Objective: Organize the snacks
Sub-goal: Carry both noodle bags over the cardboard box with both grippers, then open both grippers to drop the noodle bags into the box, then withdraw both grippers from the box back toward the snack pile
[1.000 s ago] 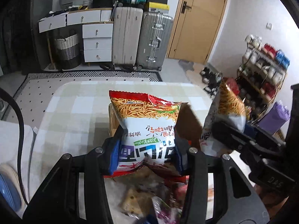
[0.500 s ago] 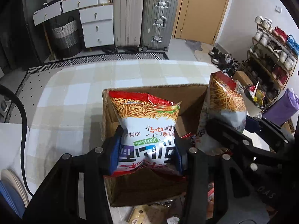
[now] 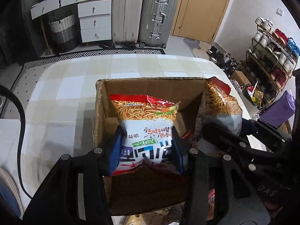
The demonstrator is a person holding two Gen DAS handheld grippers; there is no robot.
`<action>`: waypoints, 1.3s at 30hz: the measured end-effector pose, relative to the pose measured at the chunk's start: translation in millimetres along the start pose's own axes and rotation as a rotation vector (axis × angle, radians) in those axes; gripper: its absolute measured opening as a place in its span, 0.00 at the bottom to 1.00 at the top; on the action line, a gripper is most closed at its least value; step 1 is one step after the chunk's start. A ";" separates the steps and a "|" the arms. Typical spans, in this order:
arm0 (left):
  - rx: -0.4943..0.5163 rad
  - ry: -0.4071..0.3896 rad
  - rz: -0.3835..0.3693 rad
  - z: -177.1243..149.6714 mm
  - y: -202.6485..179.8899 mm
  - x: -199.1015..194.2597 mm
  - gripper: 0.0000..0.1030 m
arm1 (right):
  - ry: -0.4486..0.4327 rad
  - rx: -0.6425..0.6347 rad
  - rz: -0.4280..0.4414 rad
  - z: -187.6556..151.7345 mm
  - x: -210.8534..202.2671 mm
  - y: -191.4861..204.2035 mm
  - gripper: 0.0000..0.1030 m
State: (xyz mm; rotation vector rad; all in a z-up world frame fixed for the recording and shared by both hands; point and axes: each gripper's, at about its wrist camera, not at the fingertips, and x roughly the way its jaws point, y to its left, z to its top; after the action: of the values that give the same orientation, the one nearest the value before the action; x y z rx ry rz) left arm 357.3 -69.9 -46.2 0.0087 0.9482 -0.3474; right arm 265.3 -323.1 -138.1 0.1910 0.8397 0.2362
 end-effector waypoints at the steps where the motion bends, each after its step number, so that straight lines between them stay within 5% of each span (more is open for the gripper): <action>1: -0.006 0.004 0.000 0.3 0.5 0.8 0.43 | 0.000 0.004 0.002 -1.9 -1.6 0.3 0.50; 20: -0.070 0.020 -0.032 -4.4 12.7 -12.5 0.50 | 0.029 0.024 0.012 3.3 -7.8 0.2 0.56; 26: -0.077 0.009 -0.031 -6.8 10.6 -20.1 0.52 | 0.032 0.023 -0.009 3.6 -14.5 -0.1 0.65; 29: -0.090 -0.002 -0.021 -5.7 12.1 -25.0 0.61 | 0.043 0.046 0.022 3.7 -17.0 -1.9 0.70; 33: -0.125 -0.020 -0.057 -6.0 19.1 -33.9 0.64 | 0.001 0.043 0.024 4.8 -28.1 3.0 0.85; 39: -0.114 -0.039 -0.036 -9.2 11.9 -44.6 0.71 | -0.032 0.022 -0.009 2.1 -41.8 7.2 0.87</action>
State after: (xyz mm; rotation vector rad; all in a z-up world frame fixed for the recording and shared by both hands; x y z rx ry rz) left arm 329.8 -44.3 -17.8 -0.1190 0.9291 -0.3257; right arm 239.0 -328.1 -105.2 0.2114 0.8111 0.2150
